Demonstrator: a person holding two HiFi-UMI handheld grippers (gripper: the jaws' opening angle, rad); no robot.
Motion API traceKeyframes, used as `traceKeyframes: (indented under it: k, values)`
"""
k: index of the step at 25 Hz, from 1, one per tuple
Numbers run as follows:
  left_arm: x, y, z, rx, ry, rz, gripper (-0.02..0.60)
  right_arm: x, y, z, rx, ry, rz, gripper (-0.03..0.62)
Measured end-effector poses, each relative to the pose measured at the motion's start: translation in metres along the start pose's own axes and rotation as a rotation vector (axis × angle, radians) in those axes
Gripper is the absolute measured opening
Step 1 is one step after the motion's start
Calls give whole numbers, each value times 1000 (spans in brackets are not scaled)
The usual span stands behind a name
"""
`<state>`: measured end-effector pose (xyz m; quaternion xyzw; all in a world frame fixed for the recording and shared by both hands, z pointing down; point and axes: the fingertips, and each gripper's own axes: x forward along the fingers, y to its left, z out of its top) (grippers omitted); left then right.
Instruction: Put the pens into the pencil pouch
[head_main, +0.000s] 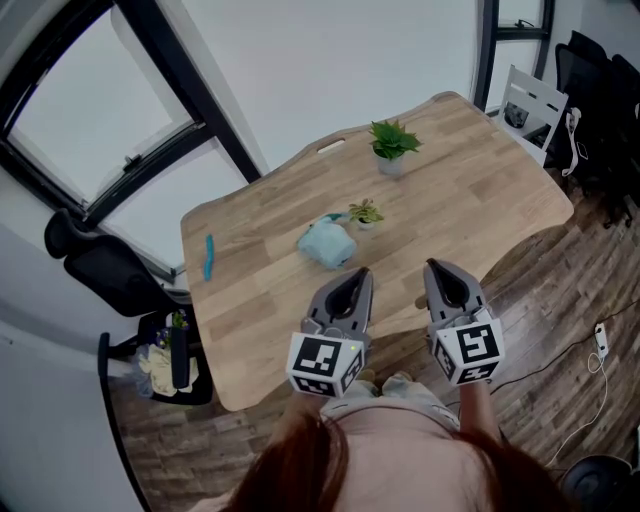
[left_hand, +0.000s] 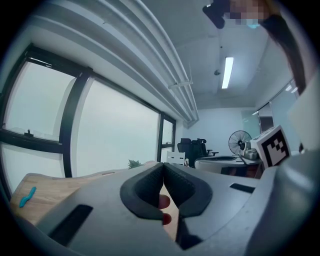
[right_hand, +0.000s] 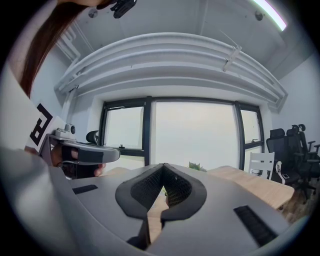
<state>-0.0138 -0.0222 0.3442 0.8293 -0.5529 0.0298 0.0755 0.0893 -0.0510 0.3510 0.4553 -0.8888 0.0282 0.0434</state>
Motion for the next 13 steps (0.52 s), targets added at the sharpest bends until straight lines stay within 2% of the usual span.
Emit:
traceKeyframes:
  k: [13]
  values:
    - [-8,8,-1,35,3,-33,3,2,14,0,-4,5,-31,-2]
